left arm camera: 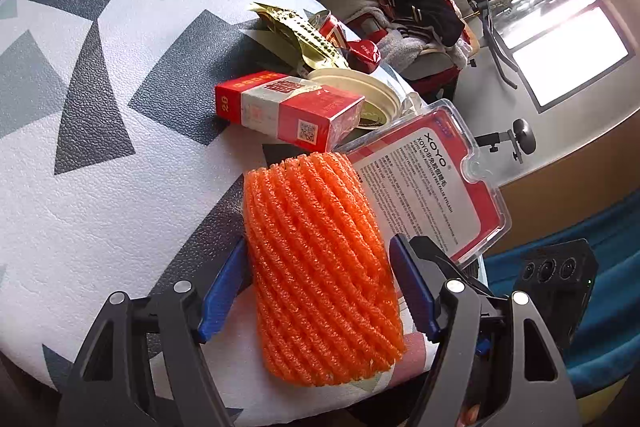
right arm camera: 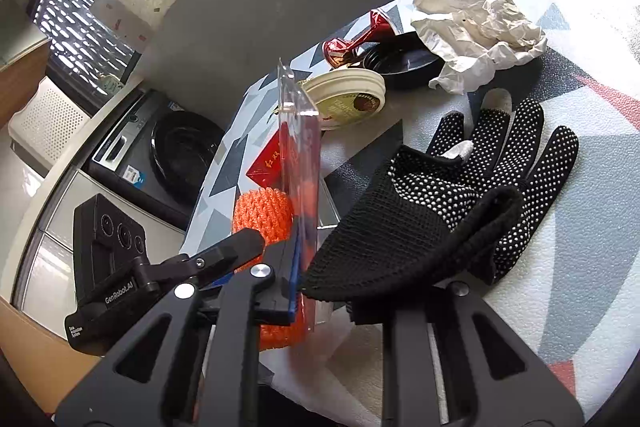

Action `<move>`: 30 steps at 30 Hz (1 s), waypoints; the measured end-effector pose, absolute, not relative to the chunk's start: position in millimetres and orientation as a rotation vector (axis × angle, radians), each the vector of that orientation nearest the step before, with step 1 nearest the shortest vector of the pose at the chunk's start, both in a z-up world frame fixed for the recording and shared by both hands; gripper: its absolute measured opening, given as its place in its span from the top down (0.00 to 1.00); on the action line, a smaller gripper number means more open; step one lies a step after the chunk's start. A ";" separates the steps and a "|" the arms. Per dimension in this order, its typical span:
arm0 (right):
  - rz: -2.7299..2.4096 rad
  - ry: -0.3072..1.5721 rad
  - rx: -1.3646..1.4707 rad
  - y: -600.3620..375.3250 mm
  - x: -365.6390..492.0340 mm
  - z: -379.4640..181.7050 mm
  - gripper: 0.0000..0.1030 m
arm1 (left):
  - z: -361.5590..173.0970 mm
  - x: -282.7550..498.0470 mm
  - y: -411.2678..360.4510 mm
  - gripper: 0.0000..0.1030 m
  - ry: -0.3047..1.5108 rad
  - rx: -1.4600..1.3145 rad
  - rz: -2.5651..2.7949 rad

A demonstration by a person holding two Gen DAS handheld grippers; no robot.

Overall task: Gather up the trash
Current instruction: 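Grasp the orange foam net with the left tool while the right tool grasps the clear package, then lower the clear package into the bin with the right tool and open it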

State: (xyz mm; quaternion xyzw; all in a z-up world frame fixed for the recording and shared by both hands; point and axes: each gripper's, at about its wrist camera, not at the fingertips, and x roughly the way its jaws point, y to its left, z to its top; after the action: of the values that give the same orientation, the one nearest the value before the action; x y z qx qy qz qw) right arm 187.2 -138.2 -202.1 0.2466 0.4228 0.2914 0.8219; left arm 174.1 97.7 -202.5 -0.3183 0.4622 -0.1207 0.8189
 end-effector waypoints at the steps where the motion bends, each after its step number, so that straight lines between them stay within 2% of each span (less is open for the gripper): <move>1: 0.621 0.888 0.502 -137.9 185.0 -199.2 0.81 | -204.1 174.4 96.1 0.38 0.990 -0.674 -0.253; 2: 0.616 0.873 0.478 -138.4 182.9 -195.6 0.81 | -206.0 174.9 95.8 0.53 0.995 -0.668 -0.248; 4: 0.598 0.830 0.424 -141.2 179.2 -186.1 0.81 | -207.9 173.0 96.0 0.70 0.997 -0.659 -0.240; 5: 0.593 0.806 0.404 -144.1 177.8 -181.1 0.81 | -206.8 171.2 96.3 0.72 0.988 -0.651 -0.236; 17: 0.507 0.567 0.380 -211.4 179.8 -115.4 0.81 | -160.2 143.4 80.7 0.75 0.842 -0.416 -0.250; 30: 0.519 0.574 0.302 -258.7 116.8 -104.7 0.81 | -131.5 87.2 40.6 0.75 0.774 -0.275 -0.333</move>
State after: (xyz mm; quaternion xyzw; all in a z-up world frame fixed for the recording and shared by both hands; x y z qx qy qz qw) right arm 116.8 -258.7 -104.7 0.1469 0.2789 0.2521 0.9149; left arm 87.2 40.6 -131.5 -0.1331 0.3744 -0.1611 0.9034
